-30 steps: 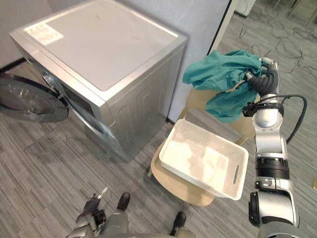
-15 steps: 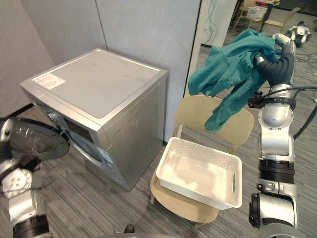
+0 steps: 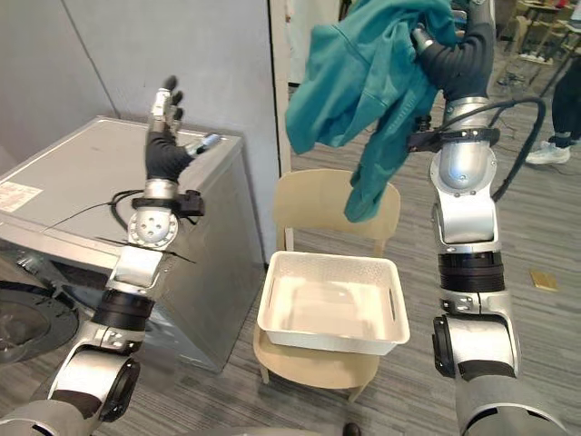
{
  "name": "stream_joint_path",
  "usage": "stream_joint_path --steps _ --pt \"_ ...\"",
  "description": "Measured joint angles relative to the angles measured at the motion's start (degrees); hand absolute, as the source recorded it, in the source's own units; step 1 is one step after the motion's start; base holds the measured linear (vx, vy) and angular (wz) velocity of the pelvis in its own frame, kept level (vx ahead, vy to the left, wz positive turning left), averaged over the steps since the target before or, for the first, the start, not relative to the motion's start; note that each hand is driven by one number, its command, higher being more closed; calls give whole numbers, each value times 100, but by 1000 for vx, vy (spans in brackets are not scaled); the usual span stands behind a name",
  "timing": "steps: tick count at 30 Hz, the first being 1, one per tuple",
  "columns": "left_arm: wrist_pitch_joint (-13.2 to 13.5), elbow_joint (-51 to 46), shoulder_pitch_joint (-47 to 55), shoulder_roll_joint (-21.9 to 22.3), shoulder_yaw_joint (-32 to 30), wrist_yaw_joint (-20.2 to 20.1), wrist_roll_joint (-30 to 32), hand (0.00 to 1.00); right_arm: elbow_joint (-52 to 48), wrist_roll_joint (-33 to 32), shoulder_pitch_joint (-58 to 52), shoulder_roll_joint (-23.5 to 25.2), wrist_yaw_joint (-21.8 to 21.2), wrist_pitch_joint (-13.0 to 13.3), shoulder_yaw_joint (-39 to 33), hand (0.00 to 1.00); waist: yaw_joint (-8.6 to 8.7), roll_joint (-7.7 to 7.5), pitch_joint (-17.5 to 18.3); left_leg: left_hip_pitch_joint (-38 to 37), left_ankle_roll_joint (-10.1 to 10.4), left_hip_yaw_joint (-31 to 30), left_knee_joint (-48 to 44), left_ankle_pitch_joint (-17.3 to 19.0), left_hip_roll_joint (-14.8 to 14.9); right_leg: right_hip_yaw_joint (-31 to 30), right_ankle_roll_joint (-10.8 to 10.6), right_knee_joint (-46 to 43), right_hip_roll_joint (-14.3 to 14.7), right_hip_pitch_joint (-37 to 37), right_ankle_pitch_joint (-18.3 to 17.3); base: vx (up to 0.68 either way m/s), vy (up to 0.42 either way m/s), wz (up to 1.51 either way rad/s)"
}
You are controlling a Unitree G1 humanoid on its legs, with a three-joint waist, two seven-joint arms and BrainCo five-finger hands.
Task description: Pick up the laundry basket with both hands and put the clothes into the washing machine.
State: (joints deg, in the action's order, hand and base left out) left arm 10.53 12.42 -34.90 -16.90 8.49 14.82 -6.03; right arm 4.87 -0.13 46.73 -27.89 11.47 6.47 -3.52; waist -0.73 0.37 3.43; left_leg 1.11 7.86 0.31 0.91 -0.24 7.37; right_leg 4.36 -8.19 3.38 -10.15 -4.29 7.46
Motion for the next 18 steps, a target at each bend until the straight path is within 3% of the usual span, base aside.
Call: stream_joint_path --steps 7,11,18 --pt "-87 645 -643 468 737 -237 -68 0 -1 3 32 406 14 0 175 100 60 53 -79 -3 22 124 -136 118 54 -153 1 8 60 -38 10 -21 -10 -12" --pt "-120 645 -969 579 942 -240 -184 0 -4 11 32 641 5 -1 367 100 166 42 -143 8 22 143 -127 118 66 -189 7 8 77 -75 15 -19 -12 -5" --pt "-137 645 -1167 938 1444 -299 -189 0 -181 40 30 882 -39 -7 532 100 203 32 -230 8 22 132 -115 117 68 -185 11 10 81 -76 18 0 0 0"
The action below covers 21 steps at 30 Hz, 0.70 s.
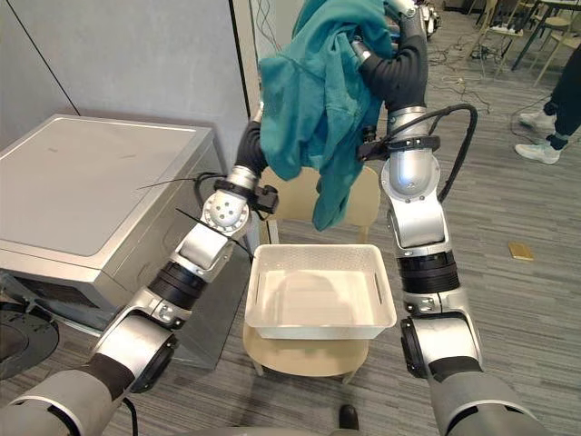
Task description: Pick up the laundry basket with both hands and put the clothes into the washing machine.
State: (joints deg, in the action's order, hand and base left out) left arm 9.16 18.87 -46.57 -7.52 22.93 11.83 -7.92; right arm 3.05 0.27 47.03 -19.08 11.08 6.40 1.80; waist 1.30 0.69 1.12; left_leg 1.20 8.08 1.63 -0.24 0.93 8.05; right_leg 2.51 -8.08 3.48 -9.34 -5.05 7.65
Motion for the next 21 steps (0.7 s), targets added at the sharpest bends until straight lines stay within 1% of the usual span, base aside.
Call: stream_joint_path --steps 2,3,7,13,15,16,21 --pt "-20 1 -26 73 73 -64 3 0 0 14 -6 64 -7 0 62 100 22 -8 -5 0 0 -4 6 0 0 5 0 0 0 0 0 0 0 0" --pt "-24 48 -96 146 204 -69 4 0 0 23 -11 76 -7 -1 99 100 25 -17 -11 2 0 -7 9 0 0 9 0 0 -1 0 0 -31 -6 2" --pt "-60 371 -233 291 428 -177 0 0 0 27 -63 89 -12 -1 146 100 62 -45 -29 2 -1 -18 10 0 0 18 -2 -1 -1 8 -1 -25 -4 1" --pt "-237 860 -234 468 830 -199 12 0 -4 28 -389 151 -8 -11 146 100 105 -88 -56 -1 -1 -20 11 -1 2 23 -2 0 -2 14 -2 0 0 0" --pt "-264 877 -233 471 886 -209 12 0 -5 27 -401 182 -6 -12 145 100 121 -102 -65 -3 0 -16 11 -1 2 21 -2 2 -1 14 -2 0 0 0" --pt "-267 877 -234 471 902 -246 12 100 -7 27 -402 181 -7 -12 146 100 133 -118 -75 -6 -1 -12 11 -1 2 16 -2 3 -1 14 -1 0 0 0" --pt "-224 874 -233 471 945 -306 14 100 -7 28 -406 175 1 -27 144 100 129 -137 -86 -6 -1 -8 12 -1 2 15 -1 9 -2 14 0 0 0 0"
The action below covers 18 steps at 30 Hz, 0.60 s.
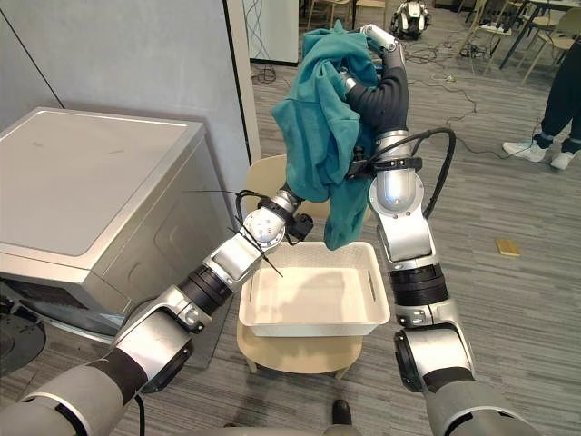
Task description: Pick up the laundry basket with both hands and put the clothes into the washing machine.
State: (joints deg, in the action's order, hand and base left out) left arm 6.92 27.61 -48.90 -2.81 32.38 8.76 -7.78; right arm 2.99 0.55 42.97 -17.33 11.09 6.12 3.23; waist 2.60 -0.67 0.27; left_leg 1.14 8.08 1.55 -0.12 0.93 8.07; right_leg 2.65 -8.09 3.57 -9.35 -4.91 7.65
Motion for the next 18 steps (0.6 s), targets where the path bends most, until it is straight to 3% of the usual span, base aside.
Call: stream_joint_path --steps 14,15,18 --pt "-52 13 -16 159 25 16 172 100 -243 -2 -315 265 -131 12 336 100 22 -66 5 -15 0 1 7 0 8 -5 9 65 8 48 31 0 0 0" --pt "-51 66 -16 184 -63 9 173 100 -278 -2 -386 283 -137 13 333 0 13 -89 9 -22 0 1 7 0 8 -18 9 65 9 52 31 0 0 0" --pt "-56 256 13 210 -267 4 172 100 -560 -2 -709 283 -238 24 303 0 -2 -115 7 -28 0 6 10 0 8 -36 9 65 9 51 31 0 0 0"
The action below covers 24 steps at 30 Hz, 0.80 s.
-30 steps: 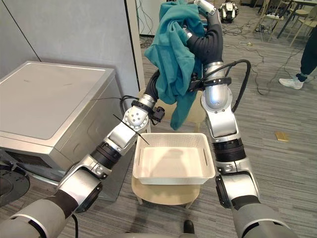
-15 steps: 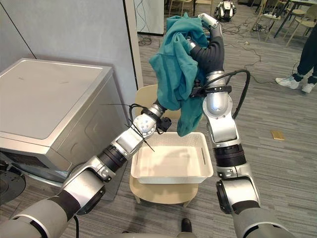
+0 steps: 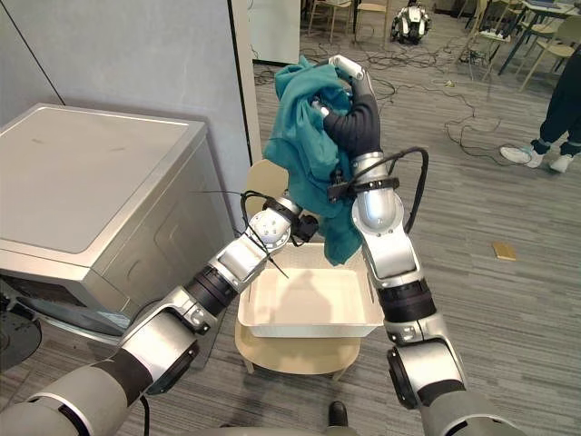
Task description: Pick up the laundry basket with both hands and put the clothes into the washing machine.
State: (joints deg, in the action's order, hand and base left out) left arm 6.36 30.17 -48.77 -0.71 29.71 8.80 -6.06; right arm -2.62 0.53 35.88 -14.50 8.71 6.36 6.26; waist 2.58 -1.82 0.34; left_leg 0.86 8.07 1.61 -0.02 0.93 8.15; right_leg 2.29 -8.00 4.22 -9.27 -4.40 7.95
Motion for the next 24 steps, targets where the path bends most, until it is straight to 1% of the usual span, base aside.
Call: stream_joint_path --steps 3,6,8,9,11,12,13,14,16,17,18,19,20,22,23,24 --pt "-23 -8 94 -99 -310 0 2 100 -279 0 -329 -5 -83 1 -310 0 -8 -2 -1 -6 0 6 5 0 0 -11 -1 0 2 -4 -1 0 0 0" --pt "-24 -146 382 -279 -795 -7 5 100 -671 -1 -802 -68 -131 7 -982 0 -13 -7 2 -18 0 17 11 1 0 -35 -4 0 5 -8 -3 0 0 -4" --pt "-34 -454 862 -609 -1280 -8 7 100 -958 3 -1251 -154 -110 9 -1744 0 3 -7 4 -19 0 43 21 1 0 -66 -6 -3 11 -37 -4 0 0 -7" --pt "-49 -564 1002 -702 -1439 -7 7 100 -1014 3 -1366 -205 -103 10 -1953 0 4 -6 4 -19 0 59 30 1 1 -75 -6 -7 12 -54 -4 0 0 -13" --pt "-91 -1027 1556 -1082 -2099 3 8 100 -1052 -2 -1820 -355 15 14 -2715 0 18 -4 5 -27 0 110 56 0 0 -89 -11 -18 15 -94 -1 -10 -1 -10" --pt "-95 -1143 1674 -1169 -2253 5 8 100 -1052 -5 -1933 -376 40 13 -2879 0 15 -3 6 -39 0 118 71 0 1 -92 -11 -18 16 -93 -1 -21 -1 -6" --pt "-103 -1403 1912 -1333 -2533 11 6 100 -1053 -5 -2133 -404 123 10 -3120 0 1 3 10 -76 0 150 113 0 1 -109 -12 -20 17 -93 -2 -13 0 -6" --pt "-105 -1585 2045 -1405 -2687 11 6 100 -1080 -5 -2242 -403 134 7 -3259 0 1 4 11 -81 0 159 114 0 0 -115 -13 -24 16 -92 -2 -19 2 -5" --pt "-89 -2468 2612 -1602 -3223 17 -16 100 -1360 -22 -2774 -397 128 6 -3519 0 -26 9 17 -93 0 166 121 0 0 -113 -32 -42 15 -92 -18 0 0 0" --pt "-83 -2687 2750 -1626 -3334 17 -18 100 -1435 -24 -2892 -388 125 5 -3559 0 -33 14 28 -93 1 165 123 0 0 -110 -39 -49 14 -92 -25 0 0 0" --pt "-70 -3139 3068 -1638 -3575 13 -57 100 -1562 -26 -3146 -375 119 6 -3590 0 -40 26 70 -97 1 165 125 1 0 -103 -45 -62 12 -92 -34 0 0 0" --pt "-18 -3578 3363 -1633 -3811 30 -58 100 -1669 -43 -3361 -300 117 6 -3613 0 -47 27 82 -128 1 173 125 2 2 -106 -50 -94 11 -81 -55 0 0 0" --pt "21 -3814 3530 -1630 -3946 36 -53 100 -1726 -44 -3460 -215 117 7 -3635 0 -61 28 84 -140 2 174 124 3 5 -103 -48 -105 11 -71 -63 -31 -2 1" --pt "211 -4660 4164 -1607 -4428 139 -31 100 -1892 -42 -3933 182 116 6 -3839 0 -77 39 110 -154 1 203 111 45 10 -85 -39 -115 10 -48 -79 -54 0 3" --pt "301 -4926 4425 -1561 -4673 162 1 100 -1906 -39 -4161 323 117 6 -3904 0 -98 55 169 -156 -1 208 102 60 10 -86 -36 -119 8 -46 -88 -44 2 1" --pt "337 -5166 4698 -1482 -4930 188 21 100 -1907 -41 -4417 457 117 4 -3975 0 -120 75 242 -163 0 212 94 85 12 -78 -35 -123 6 -37 -114 0 0 0"
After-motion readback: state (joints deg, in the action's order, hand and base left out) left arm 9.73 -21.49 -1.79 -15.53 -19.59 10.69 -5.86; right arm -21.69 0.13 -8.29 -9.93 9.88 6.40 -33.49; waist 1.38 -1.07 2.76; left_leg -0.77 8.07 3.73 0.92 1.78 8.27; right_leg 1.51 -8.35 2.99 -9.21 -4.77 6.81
